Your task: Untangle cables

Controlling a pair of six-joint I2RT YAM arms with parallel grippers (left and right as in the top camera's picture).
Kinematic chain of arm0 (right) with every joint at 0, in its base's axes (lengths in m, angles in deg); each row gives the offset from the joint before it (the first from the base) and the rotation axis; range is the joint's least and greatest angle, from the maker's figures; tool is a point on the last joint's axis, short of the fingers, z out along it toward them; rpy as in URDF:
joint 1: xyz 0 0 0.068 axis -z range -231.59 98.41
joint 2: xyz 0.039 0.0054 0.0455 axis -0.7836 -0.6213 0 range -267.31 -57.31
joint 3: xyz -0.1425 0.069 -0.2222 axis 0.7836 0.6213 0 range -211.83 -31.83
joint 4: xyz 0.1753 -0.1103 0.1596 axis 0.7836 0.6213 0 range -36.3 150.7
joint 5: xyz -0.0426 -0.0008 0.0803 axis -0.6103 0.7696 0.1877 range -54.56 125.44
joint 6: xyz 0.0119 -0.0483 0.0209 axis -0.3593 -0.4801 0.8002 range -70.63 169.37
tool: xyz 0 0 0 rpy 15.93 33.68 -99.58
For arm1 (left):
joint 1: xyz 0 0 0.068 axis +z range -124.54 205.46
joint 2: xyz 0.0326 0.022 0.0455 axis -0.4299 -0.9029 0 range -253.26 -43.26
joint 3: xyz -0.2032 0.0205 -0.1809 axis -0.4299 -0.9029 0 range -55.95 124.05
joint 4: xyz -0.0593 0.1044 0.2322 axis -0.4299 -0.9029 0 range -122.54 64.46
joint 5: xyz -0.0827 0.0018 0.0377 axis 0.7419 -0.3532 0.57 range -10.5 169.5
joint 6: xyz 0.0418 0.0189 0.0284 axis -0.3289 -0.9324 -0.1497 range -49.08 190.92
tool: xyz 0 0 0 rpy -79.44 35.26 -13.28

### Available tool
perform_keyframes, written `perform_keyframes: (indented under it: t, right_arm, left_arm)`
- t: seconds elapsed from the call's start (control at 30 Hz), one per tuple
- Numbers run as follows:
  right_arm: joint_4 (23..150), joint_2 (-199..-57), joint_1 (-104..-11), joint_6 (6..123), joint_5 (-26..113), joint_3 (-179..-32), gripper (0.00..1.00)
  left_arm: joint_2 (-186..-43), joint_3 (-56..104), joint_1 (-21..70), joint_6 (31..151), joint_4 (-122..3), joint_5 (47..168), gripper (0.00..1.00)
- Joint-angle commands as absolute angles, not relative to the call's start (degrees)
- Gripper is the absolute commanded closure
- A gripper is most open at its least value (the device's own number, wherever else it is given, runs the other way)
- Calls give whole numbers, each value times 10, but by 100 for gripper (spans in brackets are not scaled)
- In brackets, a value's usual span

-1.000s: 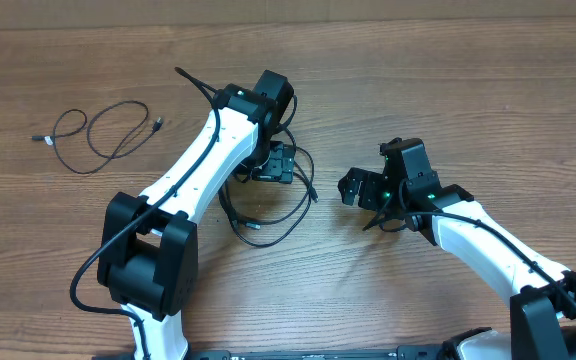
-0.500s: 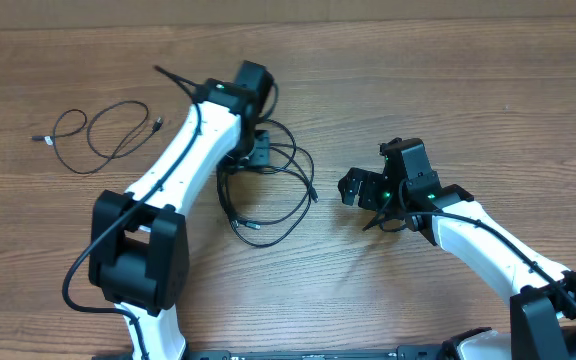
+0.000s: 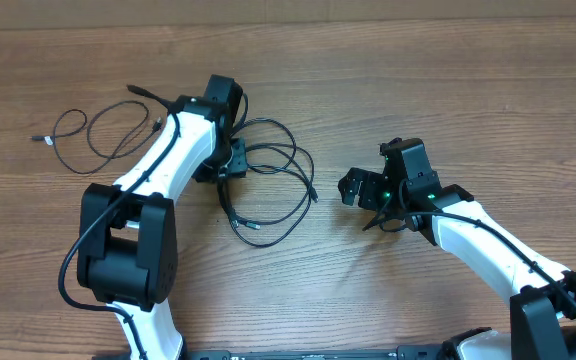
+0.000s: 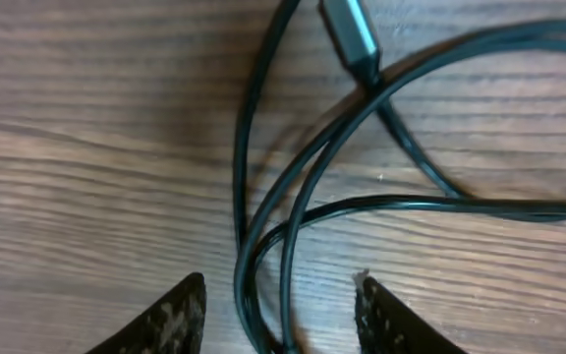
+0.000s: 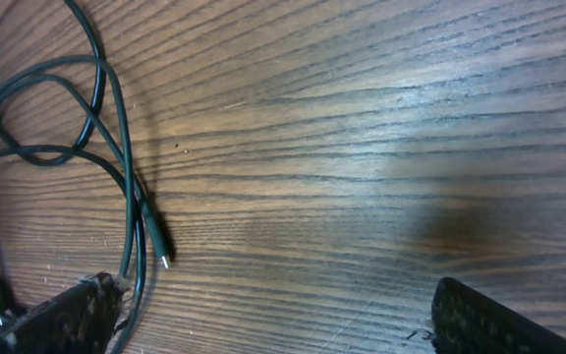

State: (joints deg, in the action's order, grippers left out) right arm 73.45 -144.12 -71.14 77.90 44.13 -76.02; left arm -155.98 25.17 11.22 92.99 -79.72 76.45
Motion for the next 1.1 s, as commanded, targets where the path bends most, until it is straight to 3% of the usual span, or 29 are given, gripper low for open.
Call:
perform_keyframes:
  t: [0.0,0.17,0.23,0.3,0.33,0.5,0.97,1.07]
  right_arm:
    - [733,-1442,-714,783,436,-759,0]
    - [733,-1442,-714,783,436,-759,0]
    - [732,-1442,-714,783,436,-759,0]
    - [732,-1442,-714,783,436,-759,0]
    - [732,-1442,-714,783,436,-759,1]
    - [735,-1442,-714,783,436,-759,15]
    - [743,-1442,-714,783,436,-759,11]
    - [758,-1442,-714,783,436,-759,20]
  left_arm:
    - [-1558,204,113,919,-764,795,50]
    - [-1558,145,113,919,-721,817,52]
    - [-1558,129,112,919,-713,835,64]
    - [-1558,121,109,910,-712,857,86]
    - [-1558,119,106,890,-713,879,89]
    - [-1558,117,82,812,-725,944,91]
    - [-1558,117,-31,773,-753,950,89]
    - [-1557,117,-31,768,-777,959,89]
